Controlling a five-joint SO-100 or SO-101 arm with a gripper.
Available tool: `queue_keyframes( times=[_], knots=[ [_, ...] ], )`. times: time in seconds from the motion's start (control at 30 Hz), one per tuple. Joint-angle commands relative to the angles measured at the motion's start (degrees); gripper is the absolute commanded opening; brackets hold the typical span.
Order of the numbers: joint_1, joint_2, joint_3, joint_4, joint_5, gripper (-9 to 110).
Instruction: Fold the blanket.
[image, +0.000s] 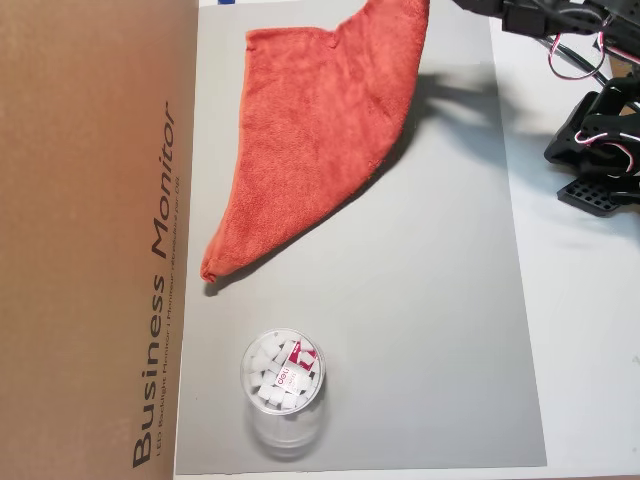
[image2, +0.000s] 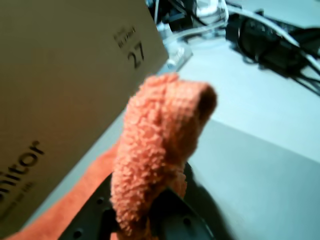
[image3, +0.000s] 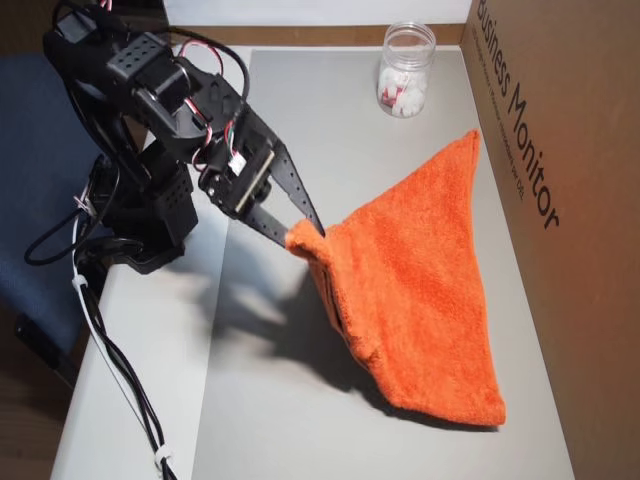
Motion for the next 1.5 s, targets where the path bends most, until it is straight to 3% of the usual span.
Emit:
queue_keyframes(
  times=[0.0,1.0,1.47],
  knots=[
    [-0.3,1.4,-5.9,-0.4,1.7,0],
    [-17.8,1.1,-17.6,-1.1,0.7,0],
    [-20.5,-7.6,-20.2,-1.1,-2.0,0]
  ],
)
